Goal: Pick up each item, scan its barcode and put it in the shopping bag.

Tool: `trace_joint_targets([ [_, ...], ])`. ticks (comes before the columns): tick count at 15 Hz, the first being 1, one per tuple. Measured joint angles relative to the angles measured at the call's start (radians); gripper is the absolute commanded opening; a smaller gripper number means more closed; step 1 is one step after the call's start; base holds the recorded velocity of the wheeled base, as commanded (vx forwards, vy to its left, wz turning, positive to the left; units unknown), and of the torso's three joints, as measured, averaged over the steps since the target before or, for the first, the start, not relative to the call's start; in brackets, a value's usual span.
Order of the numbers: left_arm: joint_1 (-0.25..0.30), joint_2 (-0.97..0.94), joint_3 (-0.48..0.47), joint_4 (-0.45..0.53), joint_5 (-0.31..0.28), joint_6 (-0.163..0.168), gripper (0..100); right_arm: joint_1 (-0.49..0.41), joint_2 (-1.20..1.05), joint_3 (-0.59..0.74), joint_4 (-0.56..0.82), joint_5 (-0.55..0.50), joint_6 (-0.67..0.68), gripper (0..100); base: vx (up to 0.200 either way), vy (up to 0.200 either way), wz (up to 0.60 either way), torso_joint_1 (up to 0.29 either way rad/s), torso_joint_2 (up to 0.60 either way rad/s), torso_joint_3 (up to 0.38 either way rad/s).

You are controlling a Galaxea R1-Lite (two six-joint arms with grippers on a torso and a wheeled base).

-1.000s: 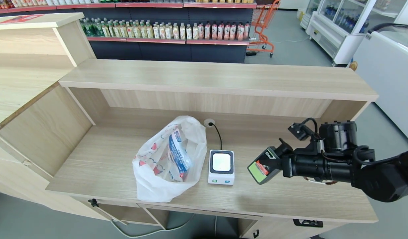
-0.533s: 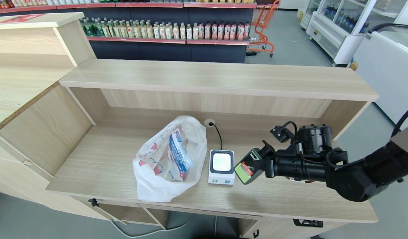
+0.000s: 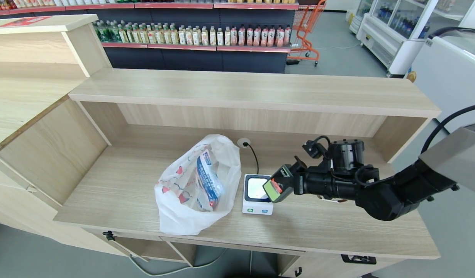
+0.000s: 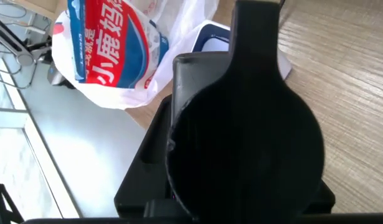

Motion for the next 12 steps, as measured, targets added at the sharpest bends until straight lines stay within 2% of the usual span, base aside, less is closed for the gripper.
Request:
trace_joint_targets([
  [12, 0.001, 0.000, 0.000, 0.000, 0.000, 0.000, 100, 0.038, 0.137, -0.139, -0.002, -0.036, 0.007, 0, 0.000, 0.000, 0.00, 0.000, 0.00, 0.000],
])
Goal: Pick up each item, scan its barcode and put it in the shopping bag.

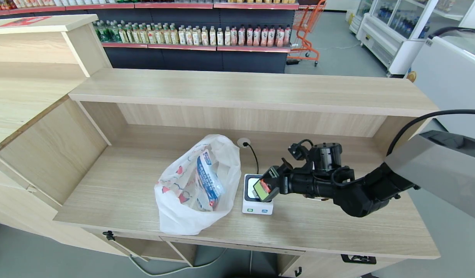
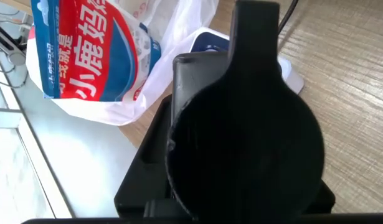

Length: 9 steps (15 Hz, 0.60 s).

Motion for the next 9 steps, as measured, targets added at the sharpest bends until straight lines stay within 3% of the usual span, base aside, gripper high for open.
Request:
trace_joint_targets([
  [9, 0.000, 0.000, 0.000, 0.000, 0.000, 0.000, 100, 0.009, 0.035, -0.036, -0.002, 0.001, 0.018, 0, 0.000, 0.000, 0.00, 0.000, 0.00, 0.000],
])
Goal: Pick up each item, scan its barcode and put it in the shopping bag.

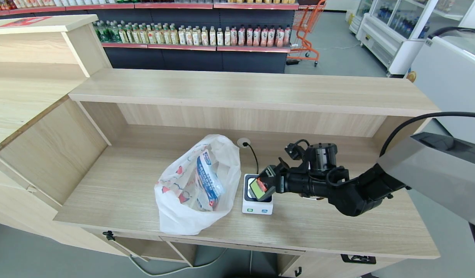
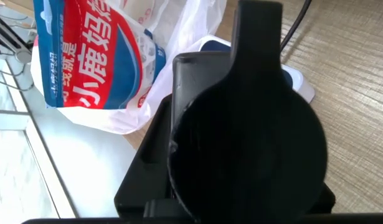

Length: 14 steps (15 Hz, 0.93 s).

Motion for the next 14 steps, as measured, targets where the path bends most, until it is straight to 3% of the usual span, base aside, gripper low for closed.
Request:
trace_joint_targets([
  [9, 0.000, 0.000, 0.000, 0.000, 0.000, 0.000, 100, -0.003, -0.126, 0.022, -0.064, -0.072, 0.053, 0, 0.000, 0.000, 0.00, 0.000, 0.00, 0.000],
  [14, 0.000, 0.000, 0.000, 0.000, 0.000, 0.002, 100, -0.004, -0.357, 0.332, -0.181, -0.104, -0.043, 0, 0.000, 0.000, 0.00, 0.000, 0.00, 0.000],
])
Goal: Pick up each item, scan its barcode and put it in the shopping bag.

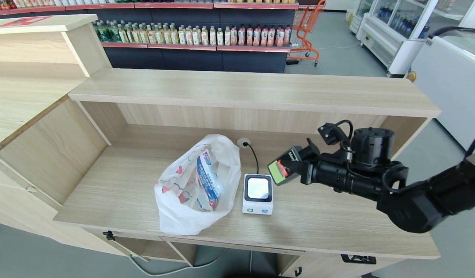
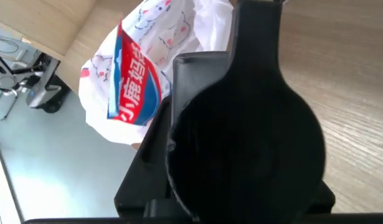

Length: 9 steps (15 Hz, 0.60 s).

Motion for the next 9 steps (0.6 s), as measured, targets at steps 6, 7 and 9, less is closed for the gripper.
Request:
trace_joint_targets([
  [6, 0.000, 0.000, 0.000, 0.000, 0.000, -0.003, 100, -0.035, -0.144, 0.160, -0.049, 0.002, -0.014, 0, 0.000, 0.000, 0.00, 0.000, 0.00, 0.000],
  [7, 0.000, 0.000, 0.000, 0.000, 0.000, -0.004, 100, -0.041, -0.151, 0.162, -0.049, 0.004, -0.014, 0, 0.000, 0.000, 0.00, 0.000, 0.00, 0.000],
  [9, 0.000, 0.000, 0.000, 0.000, 0.000, -0.003, 100, -0.047, -0.159, 0.167, -0.047, 0.004, -0.015, 0, 0.200, 0.200, 0.00, 0.002, 0.00, 0.002],
])
